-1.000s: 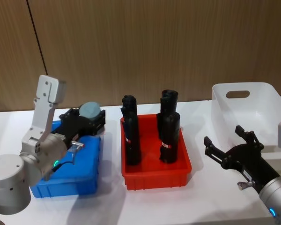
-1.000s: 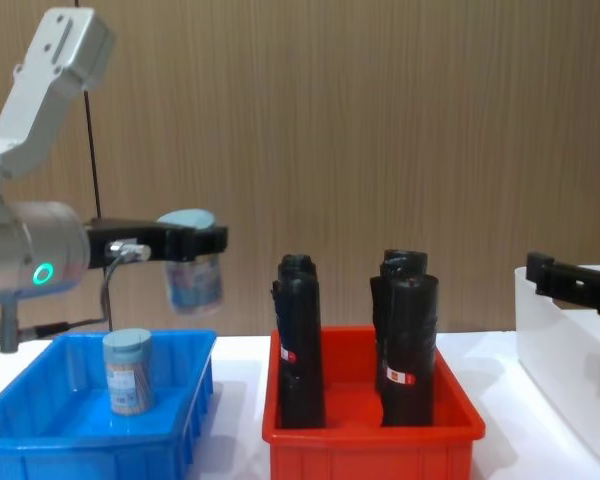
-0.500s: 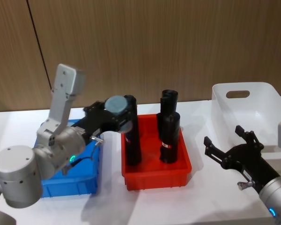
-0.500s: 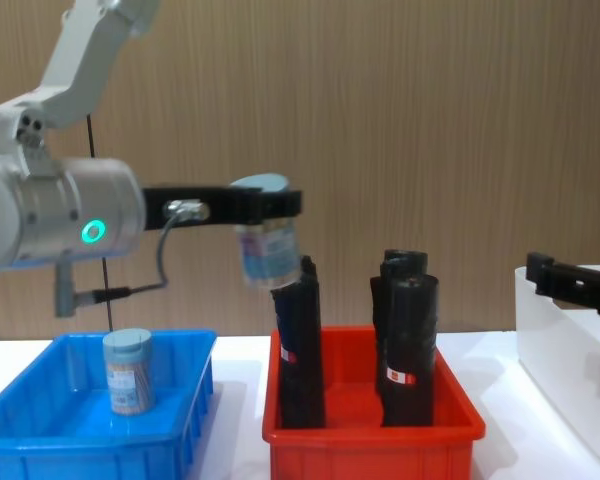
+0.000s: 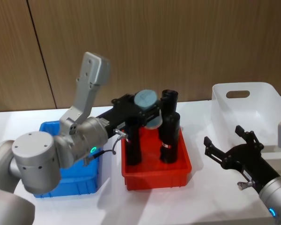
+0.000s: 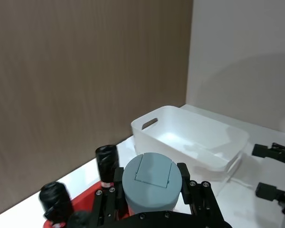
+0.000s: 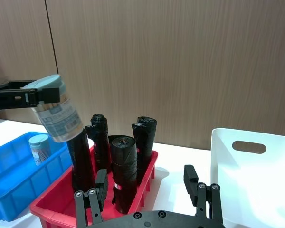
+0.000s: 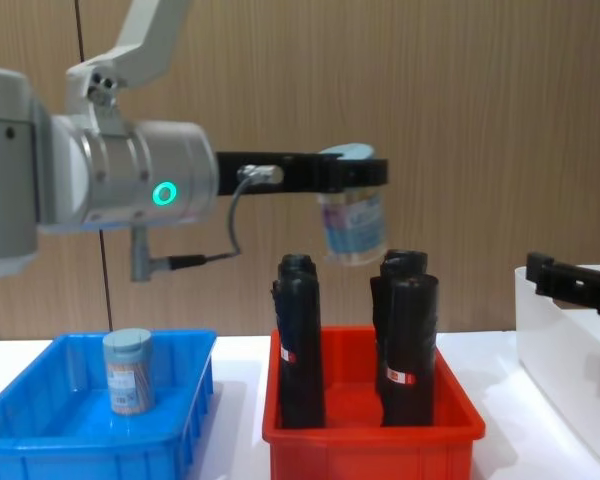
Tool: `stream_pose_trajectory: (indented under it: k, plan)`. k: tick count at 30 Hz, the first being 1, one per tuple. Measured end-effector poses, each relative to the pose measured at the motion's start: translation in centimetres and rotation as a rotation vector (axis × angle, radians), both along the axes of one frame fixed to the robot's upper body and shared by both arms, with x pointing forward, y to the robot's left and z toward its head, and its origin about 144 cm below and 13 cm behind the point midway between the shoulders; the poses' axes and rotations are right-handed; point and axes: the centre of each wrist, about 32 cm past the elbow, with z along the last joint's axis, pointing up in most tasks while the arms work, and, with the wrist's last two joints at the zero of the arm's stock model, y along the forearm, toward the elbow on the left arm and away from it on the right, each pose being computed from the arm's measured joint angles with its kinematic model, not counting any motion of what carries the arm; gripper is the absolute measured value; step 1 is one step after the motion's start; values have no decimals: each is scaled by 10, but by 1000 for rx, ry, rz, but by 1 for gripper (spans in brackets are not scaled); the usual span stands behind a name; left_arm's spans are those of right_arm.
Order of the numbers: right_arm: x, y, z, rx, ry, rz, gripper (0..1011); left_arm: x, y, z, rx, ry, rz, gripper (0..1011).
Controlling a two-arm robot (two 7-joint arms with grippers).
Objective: Pick the cotton swabs from the blue box and place them into the white box.
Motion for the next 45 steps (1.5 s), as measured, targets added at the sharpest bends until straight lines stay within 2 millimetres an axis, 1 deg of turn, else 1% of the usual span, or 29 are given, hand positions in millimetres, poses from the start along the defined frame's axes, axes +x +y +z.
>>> stream_pose_trajectory:
  k: [11, 18, 36, 45]
  plan:
    - [0, 0, 0, 0, 0, 0, 1001, 10, -15, 7, -5, -1, -90, 670]
    - [0, 0, 0, 0, 0, 0, 1002, 13, -21, 10, -8, -2, -123, 670]
    - [0, 0, 0, -1, -1, 2, 1002, 17, -27, 13, -11, -2, -158, 670]
    - [5, -3, 3, -44, -46, 25, 1002, 17, -27, 14, -12, -2, -163, 670]
